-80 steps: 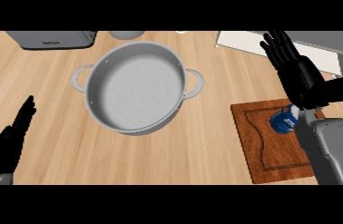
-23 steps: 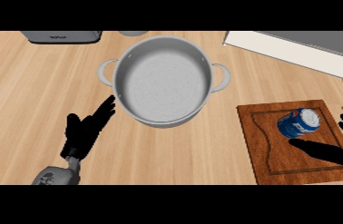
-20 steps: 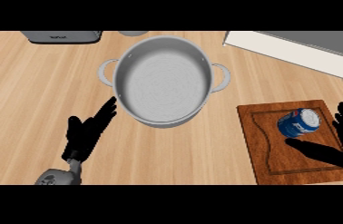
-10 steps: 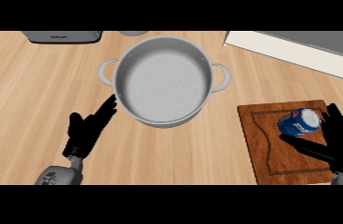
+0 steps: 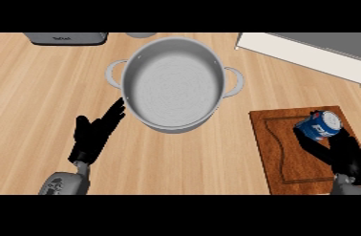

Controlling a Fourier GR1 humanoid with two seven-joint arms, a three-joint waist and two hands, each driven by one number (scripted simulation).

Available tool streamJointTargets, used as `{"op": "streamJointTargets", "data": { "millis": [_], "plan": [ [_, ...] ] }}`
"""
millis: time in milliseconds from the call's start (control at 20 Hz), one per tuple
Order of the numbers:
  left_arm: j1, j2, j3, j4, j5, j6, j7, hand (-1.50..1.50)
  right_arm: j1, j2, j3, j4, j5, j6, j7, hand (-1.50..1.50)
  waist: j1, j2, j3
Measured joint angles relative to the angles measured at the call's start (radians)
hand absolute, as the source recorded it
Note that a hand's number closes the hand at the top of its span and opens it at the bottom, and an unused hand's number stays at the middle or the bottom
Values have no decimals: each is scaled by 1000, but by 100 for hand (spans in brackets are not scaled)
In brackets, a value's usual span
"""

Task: Pick the can from the cutting board and place it in the pot

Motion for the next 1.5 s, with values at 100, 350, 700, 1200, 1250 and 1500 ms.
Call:
{"op": "streamJointTargets", "data": {
  "millis": [100,350,700,1200,1250,1500],
  "plan": [
    [24,4,4,-15,2,-11,-10,0,-33,-2,-15,79,4,-3,-85,150,1,-3,-6],
    [31,-7,2,-21,-14,-10,-9,0,-34,19,-35,117,-25,10,-187,150,-3,-5,-11],
    [20,-16,6,-16,-22,-15,-6,0,-84,11,-4,169,-33,97,-295,150,7,0,-4],
    [-8,-29,-5,14,-30,-28,-20,0,-309,-157,186,371,73,530,-550,150,46,16,9],
    [-17,-25,2,17,-27,-31,-18,0,-342,-164,193,408,91,537,-583,150,44,16,9],
    [-26,-18,25,33,-25,-34,-19,0,-440,-198,226,526,193,487,-705,150,26,11,8]
  ]
}}
